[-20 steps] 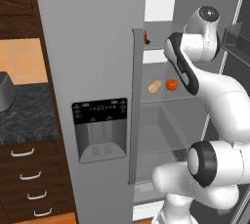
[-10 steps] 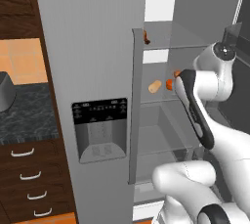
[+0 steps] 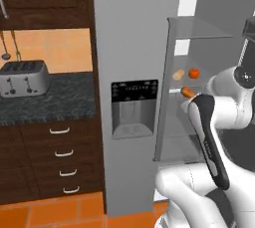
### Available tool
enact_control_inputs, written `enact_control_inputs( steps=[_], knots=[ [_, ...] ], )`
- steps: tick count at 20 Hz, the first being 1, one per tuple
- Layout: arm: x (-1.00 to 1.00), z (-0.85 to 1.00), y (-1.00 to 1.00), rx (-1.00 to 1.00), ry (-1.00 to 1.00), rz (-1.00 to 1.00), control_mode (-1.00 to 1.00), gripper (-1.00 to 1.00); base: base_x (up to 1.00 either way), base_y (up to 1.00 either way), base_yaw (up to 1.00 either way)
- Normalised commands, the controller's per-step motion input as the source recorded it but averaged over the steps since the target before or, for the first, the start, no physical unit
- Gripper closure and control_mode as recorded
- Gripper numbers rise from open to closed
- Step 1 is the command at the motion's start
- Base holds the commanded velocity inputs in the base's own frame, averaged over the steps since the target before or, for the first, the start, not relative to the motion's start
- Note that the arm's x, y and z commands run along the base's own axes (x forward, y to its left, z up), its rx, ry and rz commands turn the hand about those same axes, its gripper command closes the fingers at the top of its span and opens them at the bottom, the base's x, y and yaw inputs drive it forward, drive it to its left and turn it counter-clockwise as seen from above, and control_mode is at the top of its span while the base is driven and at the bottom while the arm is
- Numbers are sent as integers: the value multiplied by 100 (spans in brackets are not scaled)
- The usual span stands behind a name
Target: Place one squash and one chicken drumstick in each tupperware on the nearby counter, to pack two identical lunches.
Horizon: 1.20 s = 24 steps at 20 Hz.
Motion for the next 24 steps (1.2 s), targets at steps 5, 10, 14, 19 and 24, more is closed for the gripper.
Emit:
enact_control_inputs(
  steps=[5,10,14,19,24],
  knots=[
    [0,0,0,0,0,0,100,100,6,100,19],
    [0,0,0,0,0,0,100,100,46,100,12],
    [0,0,0,0,0,0,100,100,60,100,9],
    [0,0,0,0,0,0,100,100,82,100,5],
    [0,0,0,0,0,0,100,100,87,100,0]
  ],
)
